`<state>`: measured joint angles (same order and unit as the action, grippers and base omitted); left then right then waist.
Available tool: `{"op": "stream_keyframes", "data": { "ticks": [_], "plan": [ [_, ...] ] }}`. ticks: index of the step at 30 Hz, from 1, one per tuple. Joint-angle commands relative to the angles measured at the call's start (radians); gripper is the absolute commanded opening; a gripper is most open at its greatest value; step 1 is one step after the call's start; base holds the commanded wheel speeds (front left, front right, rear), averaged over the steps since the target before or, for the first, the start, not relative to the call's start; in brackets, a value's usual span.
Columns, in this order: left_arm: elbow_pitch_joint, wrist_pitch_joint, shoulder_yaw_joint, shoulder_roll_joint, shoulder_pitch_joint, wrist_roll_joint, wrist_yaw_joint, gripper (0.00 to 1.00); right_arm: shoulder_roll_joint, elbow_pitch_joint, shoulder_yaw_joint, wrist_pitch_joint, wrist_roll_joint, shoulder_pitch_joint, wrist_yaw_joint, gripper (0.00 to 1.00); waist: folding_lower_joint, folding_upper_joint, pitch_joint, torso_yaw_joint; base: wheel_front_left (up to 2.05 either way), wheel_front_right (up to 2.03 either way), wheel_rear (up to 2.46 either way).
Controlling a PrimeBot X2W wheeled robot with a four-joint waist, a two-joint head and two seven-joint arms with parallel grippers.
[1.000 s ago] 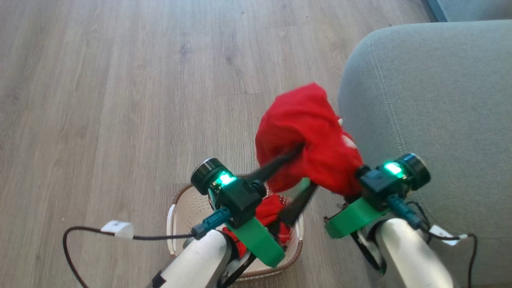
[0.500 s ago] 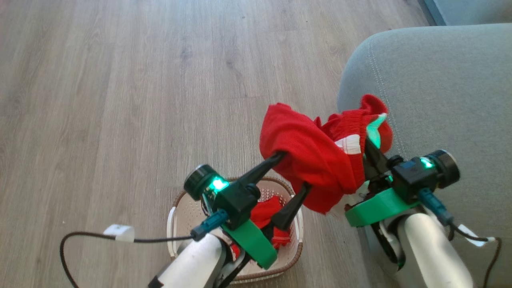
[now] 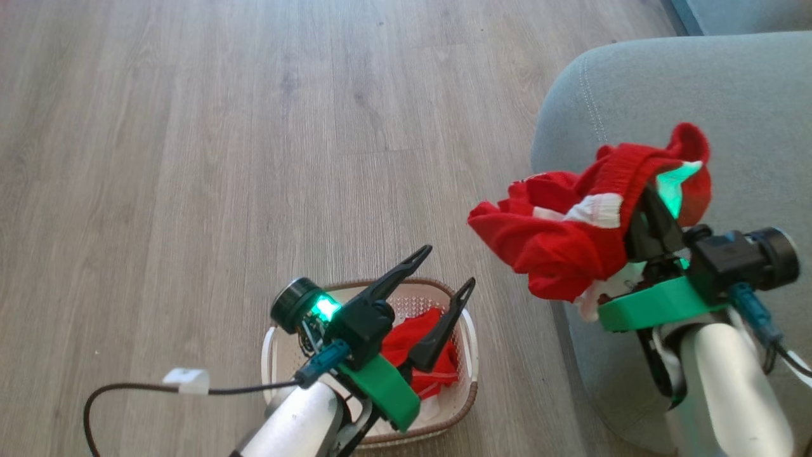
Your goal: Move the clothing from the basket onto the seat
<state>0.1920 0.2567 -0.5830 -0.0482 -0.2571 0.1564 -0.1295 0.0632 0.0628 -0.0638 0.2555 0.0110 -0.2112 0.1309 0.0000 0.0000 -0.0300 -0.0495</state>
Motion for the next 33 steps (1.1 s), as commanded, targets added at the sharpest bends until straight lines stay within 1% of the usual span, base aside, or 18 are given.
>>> {"op": "stream_keyframes", "data": {
  "ticks": [1,11,20,33],
  "plan": [
    [-0.023,0.005,0.035,-0.003,-0.010,-0.014,-0.001,1.00,-0.010,-0.043,-0.006,0.006,0.007,-0.035,0.000,0.00,0.0000,0.0000,-0.004,-0.001,0.00,0.00,0.00],
    [-0.007,0.005,0.048,-0.012,0.003,-0.034,-0.001,1.00,-0.003,-0.042,0.086,0.006,0.016,-0.028,0.000,0.00,0.0000,0.0000,-0.030,-0.005,0.00,0.00,0.00],
    [0.014,0.005,0.037,-0.025,0.019,-0.043,-0.001,1.00,-0.007,0.004,0.147,0.006,0.023,-0.007,0.000,0.00,0.0000,0.0000,-0.041,-0.008,0.00,0.00,0.00],
    [0.045,0.005,0.028,-0.027,0.037,-0.039,-0.001,1.00,-0.011,0.045,0.159,0.006,0.017,0.002,0.000,0.00,0.0000,0.0000,-0.045,-0.015,0.00,0.00,0.00]
  ]
}}
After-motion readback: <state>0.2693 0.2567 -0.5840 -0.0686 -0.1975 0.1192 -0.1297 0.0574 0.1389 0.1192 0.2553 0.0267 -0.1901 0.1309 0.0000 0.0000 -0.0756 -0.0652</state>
